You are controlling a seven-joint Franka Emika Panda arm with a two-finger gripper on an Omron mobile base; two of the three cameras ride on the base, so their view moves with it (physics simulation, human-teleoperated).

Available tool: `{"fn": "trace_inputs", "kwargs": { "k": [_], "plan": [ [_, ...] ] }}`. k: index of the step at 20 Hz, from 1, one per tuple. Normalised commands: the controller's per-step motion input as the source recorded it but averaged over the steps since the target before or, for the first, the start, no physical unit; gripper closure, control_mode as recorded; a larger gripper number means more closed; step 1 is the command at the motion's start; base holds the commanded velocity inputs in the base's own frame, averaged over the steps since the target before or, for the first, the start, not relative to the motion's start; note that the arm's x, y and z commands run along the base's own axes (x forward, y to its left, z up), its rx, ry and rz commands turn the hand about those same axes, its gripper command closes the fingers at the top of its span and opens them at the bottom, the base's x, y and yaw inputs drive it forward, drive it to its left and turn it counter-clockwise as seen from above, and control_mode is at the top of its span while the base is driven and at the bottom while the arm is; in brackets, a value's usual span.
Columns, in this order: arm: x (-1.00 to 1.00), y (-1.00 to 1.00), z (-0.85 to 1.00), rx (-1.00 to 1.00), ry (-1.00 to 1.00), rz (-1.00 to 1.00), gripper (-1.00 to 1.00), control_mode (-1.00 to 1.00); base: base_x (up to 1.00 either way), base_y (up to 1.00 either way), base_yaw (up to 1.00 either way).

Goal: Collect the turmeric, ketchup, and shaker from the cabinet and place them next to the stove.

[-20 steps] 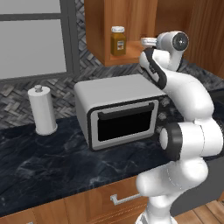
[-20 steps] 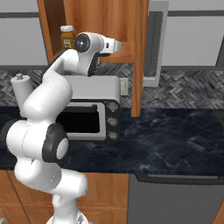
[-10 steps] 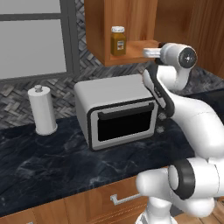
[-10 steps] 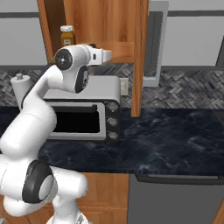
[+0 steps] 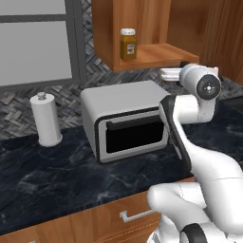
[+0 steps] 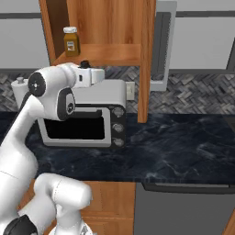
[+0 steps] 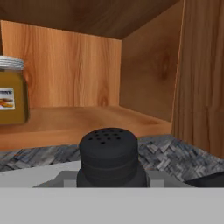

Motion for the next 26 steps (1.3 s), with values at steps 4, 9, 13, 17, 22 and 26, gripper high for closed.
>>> {"fn": "trace_inputs", "kwargs": {
  "k": [4, 9, 13, 17, 22, 26],
  "plan": [
    [-0.97, 0.03, -0.28, 0.0, 0.03, -0.07, 1.0, -1.0, 0.0, 0.0, 0.0],
    [-0.87, 0.2, -0.42, 0.01, 0.02, 0.0, 1.0, -1.0, 0.0, 0.0, 0.0],
    [-0.25, 0.02, -0.13, 0.0, 0.0, 0.0, 1.0, 1.0, -0.75, 0.05, -0.08],
    [0.0, 0.0, 0.0, 0.0, 0.0, 0.0, 1.0, 1.0, -1.0, 0.0, -0.35],
    [0.0, 0.0, 0.0, 0.0, 0.0, 0.0, 1.0, 1.0, -0.86, -0.02, -0.49],
    [0.0, 0.0, 0.0, 0.0, 0.0, 0.0, 1.0, 1.0, -0.3, -0.4, -0.48]
  ]
}}
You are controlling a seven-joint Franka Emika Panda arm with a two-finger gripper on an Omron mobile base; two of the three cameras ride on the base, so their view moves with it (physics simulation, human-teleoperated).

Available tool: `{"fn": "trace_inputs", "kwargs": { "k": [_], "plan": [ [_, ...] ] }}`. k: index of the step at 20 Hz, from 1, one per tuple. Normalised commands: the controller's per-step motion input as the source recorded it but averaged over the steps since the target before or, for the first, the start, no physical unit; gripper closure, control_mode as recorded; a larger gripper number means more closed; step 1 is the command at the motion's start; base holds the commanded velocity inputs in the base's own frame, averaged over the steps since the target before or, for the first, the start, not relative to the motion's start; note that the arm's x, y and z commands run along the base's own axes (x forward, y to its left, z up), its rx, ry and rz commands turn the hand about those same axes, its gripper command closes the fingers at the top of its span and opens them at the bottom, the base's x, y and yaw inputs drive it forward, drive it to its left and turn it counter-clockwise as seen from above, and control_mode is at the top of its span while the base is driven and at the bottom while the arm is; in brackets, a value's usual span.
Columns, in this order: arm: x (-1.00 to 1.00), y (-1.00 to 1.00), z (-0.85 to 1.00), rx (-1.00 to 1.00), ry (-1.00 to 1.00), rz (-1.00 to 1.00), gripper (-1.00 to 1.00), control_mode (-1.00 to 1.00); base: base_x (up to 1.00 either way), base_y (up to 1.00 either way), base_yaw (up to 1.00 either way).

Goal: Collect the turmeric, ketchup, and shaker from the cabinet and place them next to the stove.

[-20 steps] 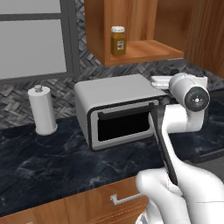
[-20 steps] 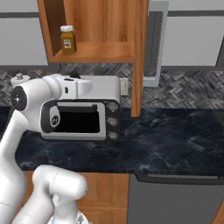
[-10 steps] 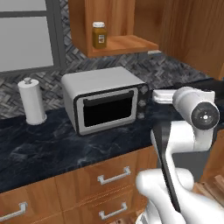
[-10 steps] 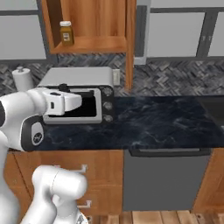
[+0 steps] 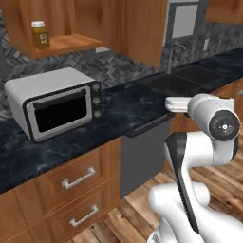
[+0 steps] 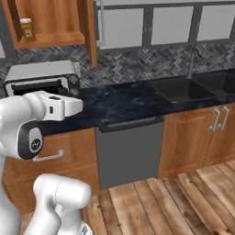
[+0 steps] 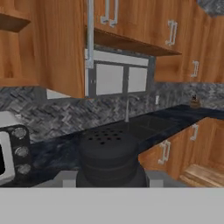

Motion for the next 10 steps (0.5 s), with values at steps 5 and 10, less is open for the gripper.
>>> {"fn": "trace_inputs", "kwargs": {
  "k": [5, 10],
  "plan": [
    [0.0, 0.0, 0.0, 0.0, 0.0, 0.0, 1.0, 1.0, 0.02, -0.67, -0.46],
    [0.0, 0.0, 0.0, 0.0, 0.0, 0.0, 1.0, 1.0, 0.3, -0.42, -0.48]
  ]
}}
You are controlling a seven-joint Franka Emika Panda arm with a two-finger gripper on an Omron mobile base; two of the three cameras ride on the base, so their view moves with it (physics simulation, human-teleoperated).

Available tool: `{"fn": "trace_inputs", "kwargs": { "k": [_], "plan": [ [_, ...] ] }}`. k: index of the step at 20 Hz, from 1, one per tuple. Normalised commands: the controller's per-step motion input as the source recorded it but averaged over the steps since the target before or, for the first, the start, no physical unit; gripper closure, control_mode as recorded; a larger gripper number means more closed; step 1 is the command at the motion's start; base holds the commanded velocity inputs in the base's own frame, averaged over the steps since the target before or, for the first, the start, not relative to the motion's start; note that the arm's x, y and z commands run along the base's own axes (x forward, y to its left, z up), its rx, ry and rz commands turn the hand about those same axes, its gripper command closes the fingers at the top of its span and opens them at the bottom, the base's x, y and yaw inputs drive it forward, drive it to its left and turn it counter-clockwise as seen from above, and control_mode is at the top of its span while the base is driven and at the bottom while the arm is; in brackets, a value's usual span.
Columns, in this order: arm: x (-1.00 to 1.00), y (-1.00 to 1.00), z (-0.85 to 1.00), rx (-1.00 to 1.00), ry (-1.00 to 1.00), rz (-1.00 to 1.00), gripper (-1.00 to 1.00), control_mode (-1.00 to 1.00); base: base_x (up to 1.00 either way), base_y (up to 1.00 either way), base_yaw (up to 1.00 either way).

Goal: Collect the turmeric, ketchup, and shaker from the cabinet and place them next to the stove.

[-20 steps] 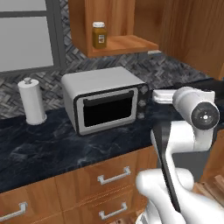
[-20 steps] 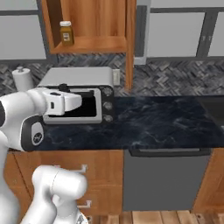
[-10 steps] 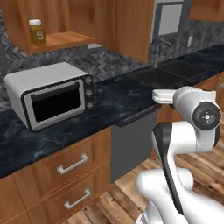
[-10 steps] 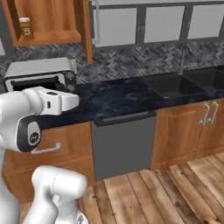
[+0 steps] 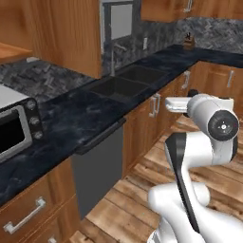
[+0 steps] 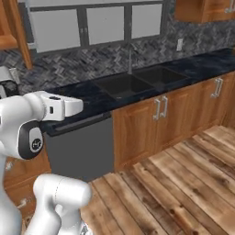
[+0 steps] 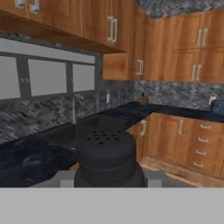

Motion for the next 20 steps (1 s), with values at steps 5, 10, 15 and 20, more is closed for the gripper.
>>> {"fn": "trace_inputs", "kwargs": {
  "k": [5, 10, 15, 20],
  "plan": [
    [0.0, 0.0, 0.0, 0.0, 0.0, 0.0, 1.0, 1.0, 0.64, -0.1, -0.5],
    [0.0, 0.0, 0.0, 0.0, 0.0, 0.0, 1.0, 1.0, 0.66, 0.0, -0.53],
    [0.0, 0.0, 0.0, 0.0, 0.0, 0.0, 1.0, 1.0, 0.63, 0.04, -0.55],
    [0.0, 0.0, 0.0, 0.0, 0.0, 0.0, 1.0, 1.0, 0.74, 0.13, -0.53]
  ]
}}
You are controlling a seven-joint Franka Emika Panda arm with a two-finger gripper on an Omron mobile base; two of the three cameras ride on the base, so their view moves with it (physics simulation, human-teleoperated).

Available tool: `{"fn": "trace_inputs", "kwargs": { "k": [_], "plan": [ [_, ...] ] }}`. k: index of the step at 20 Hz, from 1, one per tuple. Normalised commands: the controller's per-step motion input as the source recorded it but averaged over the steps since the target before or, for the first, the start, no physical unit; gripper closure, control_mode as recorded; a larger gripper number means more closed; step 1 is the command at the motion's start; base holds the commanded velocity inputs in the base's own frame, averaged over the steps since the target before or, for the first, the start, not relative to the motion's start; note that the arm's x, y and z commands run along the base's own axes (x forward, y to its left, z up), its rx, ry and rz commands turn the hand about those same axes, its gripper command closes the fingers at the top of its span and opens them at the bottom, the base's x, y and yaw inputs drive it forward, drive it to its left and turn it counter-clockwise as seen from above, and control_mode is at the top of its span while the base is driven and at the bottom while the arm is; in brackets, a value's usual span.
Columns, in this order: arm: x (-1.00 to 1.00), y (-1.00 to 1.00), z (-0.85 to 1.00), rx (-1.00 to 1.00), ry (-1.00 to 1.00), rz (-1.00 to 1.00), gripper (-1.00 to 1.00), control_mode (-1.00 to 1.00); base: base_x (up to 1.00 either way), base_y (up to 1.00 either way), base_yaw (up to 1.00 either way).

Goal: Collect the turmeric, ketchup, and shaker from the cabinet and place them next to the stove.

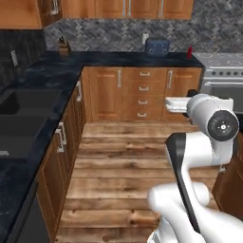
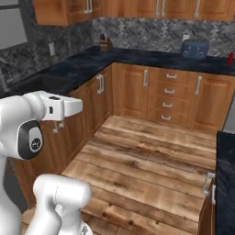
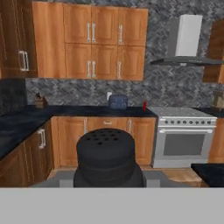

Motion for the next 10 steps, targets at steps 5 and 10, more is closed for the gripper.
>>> {"fn": "trace_inputs", "kwargs": {
  "k": [5, 10],
  "plan": [
    [0.0, 0.0, 0.0, 0.0, 0.0, 0.0, 1.0, 1.0, 0.89, 0.41, -0.49],
    [0.0, 0.0, 0.0, 0.0, 0.0, 0.0, 1.0, 1.0, 0.93, 0.62, -0.47]
  ]
}}
